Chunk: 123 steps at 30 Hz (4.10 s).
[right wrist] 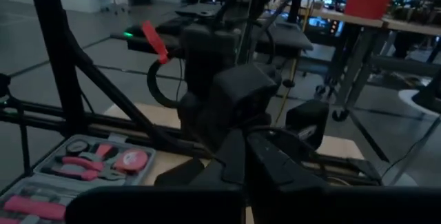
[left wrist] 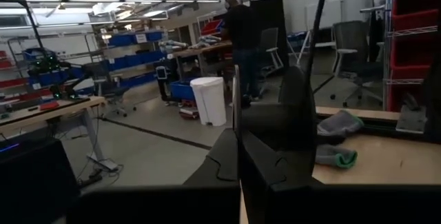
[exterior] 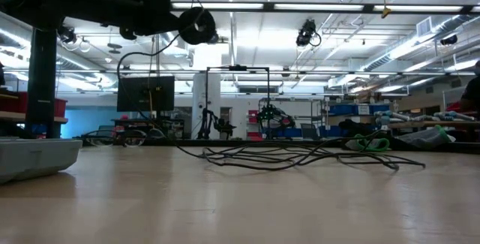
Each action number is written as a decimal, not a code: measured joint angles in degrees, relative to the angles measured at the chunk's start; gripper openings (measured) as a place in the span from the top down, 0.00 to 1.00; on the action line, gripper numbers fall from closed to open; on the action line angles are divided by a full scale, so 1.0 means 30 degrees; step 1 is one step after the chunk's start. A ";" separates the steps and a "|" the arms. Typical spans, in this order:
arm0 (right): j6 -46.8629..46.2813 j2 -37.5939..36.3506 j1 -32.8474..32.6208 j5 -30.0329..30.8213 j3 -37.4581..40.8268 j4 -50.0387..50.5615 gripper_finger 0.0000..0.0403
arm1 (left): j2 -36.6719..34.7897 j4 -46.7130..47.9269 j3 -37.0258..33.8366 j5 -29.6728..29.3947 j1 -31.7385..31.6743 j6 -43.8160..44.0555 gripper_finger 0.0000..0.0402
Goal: Coil cords
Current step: Coil the black wire onto the black spool
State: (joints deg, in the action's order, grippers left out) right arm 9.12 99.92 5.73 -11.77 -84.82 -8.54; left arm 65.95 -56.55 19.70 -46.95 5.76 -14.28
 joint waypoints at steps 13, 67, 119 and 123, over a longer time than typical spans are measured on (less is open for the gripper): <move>-0.0209 -0.0896 0.0863 0.5941 -0.0406 0.7509 1.00 | 0.0011 -0.0894 -0.0015 0.0584 0.0007 0.0491 1.00; -0.1498 0.2426 -0.1347 0.7155 -0.0034 0.4858 0.98 | 0.0001 -0.1678 0.0630 0.0186 -0.0036 -0.0065 1.00; -0.3128 0.2441 -0.1585 0.1880 0.0658 0.3228 1.00 | -0.0007 -0.1783 0.0641 0.0191 -0.0044 0.0956 1.00; -0.2480 0.2431 -0.1601 0.1887 -0.0194 0.5828 1.00 | 0.0000 -0.1434 0.0641 0.0040 -0.0044 0.1330 1.00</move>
State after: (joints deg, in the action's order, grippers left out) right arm 1.68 107.21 0.92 -6.11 -85.41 8.95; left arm 65.95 -60.85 21.63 -46.83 5.63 -10.29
